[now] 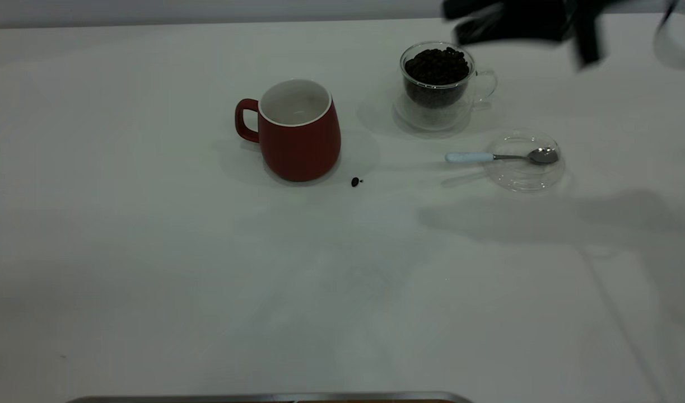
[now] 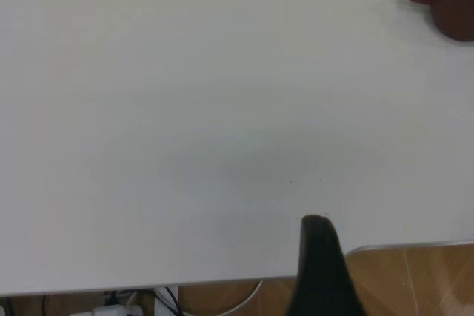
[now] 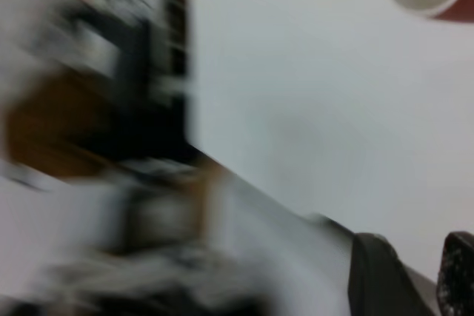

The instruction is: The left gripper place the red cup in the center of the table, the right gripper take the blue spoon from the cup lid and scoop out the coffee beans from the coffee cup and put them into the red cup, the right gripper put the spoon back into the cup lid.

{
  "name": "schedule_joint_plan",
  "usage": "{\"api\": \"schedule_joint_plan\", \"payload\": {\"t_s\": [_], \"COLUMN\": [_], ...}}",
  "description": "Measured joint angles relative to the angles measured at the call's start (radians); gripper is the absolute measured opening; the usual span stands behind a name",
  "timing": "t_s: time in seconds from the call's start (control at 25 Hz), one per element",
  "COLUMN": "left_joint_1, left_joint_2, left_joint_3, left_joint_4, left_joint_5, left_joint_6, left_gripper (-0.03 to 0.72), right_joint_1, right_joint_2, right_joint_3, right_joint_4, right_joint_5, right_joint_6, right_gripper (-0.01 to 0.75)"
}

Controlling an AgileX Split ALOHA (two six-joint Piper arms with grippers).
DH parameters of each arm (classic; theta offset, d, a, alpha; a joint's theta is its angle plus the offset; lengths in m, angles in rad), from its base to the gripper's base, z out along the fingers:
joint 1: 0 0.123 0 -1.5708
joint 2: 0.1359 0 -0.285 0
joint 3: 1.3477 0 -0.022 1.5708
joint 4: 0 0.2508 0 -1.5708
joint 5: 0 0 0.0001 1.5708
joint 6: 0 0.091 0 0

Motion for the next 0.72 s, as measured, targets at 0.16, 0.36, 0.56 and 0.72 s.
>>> {"api": "schedule_joint_plan", "payload": {"t_s": [0.16, 0.36, 0.56, 0.72], "left_joint_1": [0.000, 0.000, 0.000, 0.000], "left_joint_2": [0.000, 0.000, 0.000, 0.000], "left_joint_3": [0.000, 0.000, 0.000, 0.000], "left_joint_4": [0.000, 0.000, 0.000, 0.000], "left_joint_5": [0.000, 0.000, 0.000, 0.000], "left_joint_6": [0.000, -0.001, -0.002, -0.002], "left_gripper": [0.580, 0.580, 0.580, 0.580], "right_joint_1": [-0.001, -0.002, -0.002, -0.002], "right_joint_2": [-0.330, -0.741, -1.141, -1.424], "right_joint_3": [0.006, 0.011, 0.029, 0.168], "right_joint_4": [-0.493, -0.956, -1.177, -1.282], "right_joint_5": [-0.048, 0.038, 0.177, 0.220], "right_joint_6": [0.244, 0.571, 0.769, 0.851], "right_gripper": [0.241, 0.241, 0.241, 0.241]}}
